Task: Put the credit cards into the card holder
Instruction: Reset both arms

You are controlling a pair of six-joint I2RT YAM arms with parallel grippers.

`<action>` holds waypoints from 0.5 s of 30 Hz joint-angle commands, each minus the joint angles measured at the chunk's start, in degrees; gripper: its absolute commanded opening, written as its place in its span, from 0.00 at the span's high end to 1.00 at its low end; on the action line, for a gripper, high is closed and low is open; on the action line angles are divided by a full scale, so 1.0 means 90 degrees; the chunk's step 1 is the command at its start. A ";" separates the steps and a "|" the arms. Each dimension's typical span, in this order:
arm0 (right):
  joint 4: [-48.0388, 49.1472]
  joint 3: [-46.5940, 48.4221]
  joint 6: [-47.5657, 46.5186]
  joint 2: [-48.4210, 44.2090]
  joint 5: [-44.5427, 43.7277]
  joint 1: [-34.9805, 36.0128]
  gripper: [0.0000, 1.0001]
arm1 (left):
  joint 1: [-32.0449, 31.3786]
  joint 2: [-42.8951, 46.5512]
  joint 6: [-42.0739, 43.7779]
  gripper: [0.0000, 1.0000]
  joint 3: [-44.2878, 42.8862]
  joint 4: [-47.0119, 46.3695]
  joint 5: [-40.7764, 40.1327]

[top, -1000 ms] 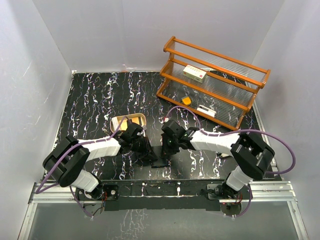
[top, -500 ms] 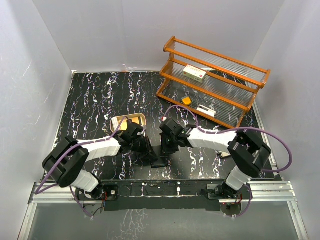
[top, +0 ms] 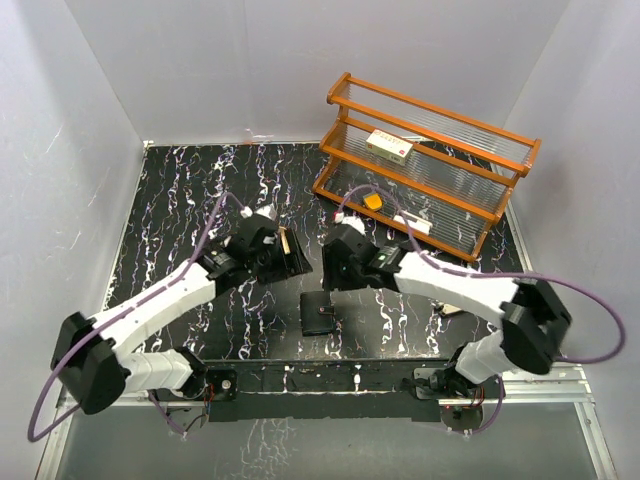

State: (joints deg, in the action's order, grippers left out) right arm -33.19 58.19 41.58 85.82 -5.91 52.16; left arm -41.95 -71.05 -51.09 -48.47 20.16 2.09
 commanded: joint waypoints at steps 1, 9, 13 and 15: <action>-0.0365 0.0615 -0.0012 -0.1197 -0.1187 -0.0019 0.49 | 0.0023 0.0659 0.0544 0.23 -0.0960 0.1222 -0.0937; -0.0569 0.1272 -0.0314 -0.2736 -0.1666 -0.0014 0.02 | 0.0023 0.1111 0.1264 0.01 -0.2338 0.2076 -0.1170; -0.0658 0.1416 -0.0376 -0.3210 -0.1751 -0.0015 0.02 | 0.0025 0.1786 0.1482 0.01 -0.2237 0.1610 -0.0950; -0.0609 0.1346 -0.0382 -0.3449 -0.1718 -0.0014 0.02 | 0.0024 0.2160 0.1511 0.01 -0.2019 0.1300 -0.0872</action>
State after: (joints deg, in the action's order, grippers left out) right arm -38.15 68.93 39.33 57.93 -19.22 52.10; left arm -41.85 -58.06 -40.45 -67.88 34.28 -6.44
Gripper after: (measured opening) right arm 0.981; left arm 0.984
